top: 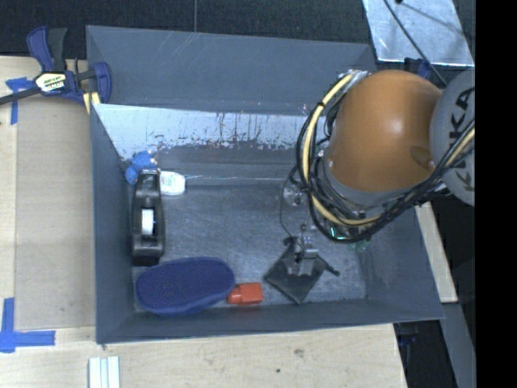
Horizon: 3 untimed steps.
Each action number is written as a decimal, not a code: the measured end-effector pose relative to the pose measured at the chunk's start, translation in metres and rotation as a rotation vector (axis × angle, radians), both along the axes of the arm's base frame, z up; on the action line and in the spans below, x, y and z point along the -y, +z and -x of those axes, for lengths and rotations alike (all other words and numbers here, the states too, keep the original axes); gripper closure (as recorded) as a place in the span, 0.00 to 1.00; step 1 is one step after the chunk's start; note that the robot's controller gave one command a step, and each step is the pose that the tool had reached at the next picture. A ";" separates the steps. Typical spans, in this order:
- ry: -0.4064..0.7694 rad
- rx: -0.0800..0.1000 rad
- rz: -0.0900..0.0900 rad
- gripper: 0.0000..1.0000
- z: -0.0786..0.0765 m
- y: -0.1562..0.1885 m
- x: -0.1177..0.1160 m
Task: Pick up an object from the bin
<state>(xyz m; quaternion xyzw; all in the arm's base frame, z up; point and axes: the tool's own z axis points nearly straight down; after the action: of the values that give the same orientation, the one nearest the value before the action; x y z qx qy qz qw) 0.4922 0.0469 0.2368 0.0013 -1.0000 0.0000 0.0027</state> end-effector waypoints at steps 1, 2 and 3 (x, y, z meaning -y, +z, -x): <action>0.179 0.002 0.000 0.00 -0.021 -0.169 -0.055; 0.162 0.004 -0.002 0.00 0.002 -0.160 -0.100; 0.156 0.003 0.001 1.00 0.002 -0.160 -0.096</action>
Offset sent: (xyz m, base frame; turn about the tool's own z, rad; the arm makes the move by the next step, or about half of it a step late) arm 0.0210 0.0549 -0.1668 -0.1780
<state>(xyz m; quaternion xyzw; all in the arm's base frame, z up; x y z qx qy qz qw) 0.4904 0.1432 0.0764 0.0792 -0.9969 0.0007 0.0011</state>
